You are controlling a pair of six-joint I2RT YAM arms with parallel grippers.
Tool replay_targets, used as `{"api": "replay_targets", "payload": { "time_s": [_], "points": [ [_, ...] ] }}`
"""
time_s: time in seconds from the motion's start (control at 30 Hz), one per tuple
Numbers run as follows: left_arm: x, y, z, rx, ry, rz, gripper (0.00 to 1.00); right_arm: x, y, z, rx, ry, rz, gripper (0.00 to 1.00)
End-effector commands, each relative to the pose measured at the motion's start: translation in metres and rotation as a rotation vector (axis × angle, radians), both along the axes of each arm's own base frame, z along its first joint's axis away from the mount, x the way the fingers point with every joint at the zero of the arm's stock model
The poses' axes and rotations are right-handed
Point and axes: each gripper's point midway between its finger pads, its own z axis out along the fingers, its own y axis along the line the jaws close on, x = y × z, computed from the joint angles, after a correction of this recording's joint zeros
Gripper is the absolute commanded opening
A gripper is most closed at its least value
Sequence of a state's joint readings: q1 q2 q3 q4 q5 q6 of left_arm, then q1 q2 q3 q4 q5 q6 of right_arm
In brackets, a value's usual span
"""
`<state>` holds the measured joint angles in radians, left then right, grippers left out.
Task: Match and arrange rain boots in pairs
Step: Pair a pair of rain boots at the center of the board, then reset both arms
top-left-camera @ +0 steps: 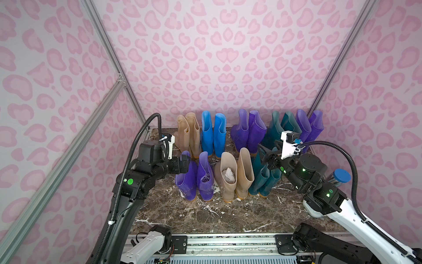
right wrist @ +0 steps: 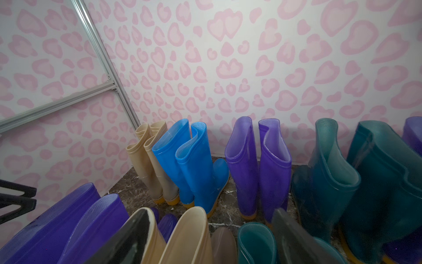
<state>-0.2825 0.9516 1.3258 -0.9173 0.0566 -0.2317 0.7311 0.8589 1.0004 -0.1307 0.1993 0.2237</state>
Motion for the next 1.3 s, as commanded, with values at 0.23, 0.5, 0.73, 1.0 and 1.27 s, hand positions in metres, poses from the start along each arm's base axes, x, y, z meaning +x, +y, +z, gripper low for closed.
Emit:
{"api": "replay_targets", "payload": {
  "time_s": [0.23, 0.5, 0.73, 1.0, 1.27],
  "points": [
    [0.005, 0.035, 0.02, -0.034, -0.219, 0.222, 0.99, 0.004, -0.015, 0.029, 0.001, -0.117, -0.087, 0.99],
    [0.01, 0.054, 0.005, 0.012, -0.228, 0.325, 0.99, 0.003, -0.056, 0.027, 0.02, -0.17, -0.284, 0.99],
    [0.011, 0.04, 0.021, -0.06, -0.347, 0.251, 0.99, 0.014, -0.077, 0.032, 0.087, -0.16, -0.357, 0.99],
    [0.053, 0.044, 0.019, 0.113, -0.308, 0.234, 0.99, 0.029, -0.171, 0.036, 0.189, -0.195, -0.649, 0.99],
    [0.092, 0.104, -0.007, 0.045, -0.258, 0.367, 0.99, 0.013, -0.243, 0.002, 0.09, -0.347, -0.824, 0.99]
  ]
}}
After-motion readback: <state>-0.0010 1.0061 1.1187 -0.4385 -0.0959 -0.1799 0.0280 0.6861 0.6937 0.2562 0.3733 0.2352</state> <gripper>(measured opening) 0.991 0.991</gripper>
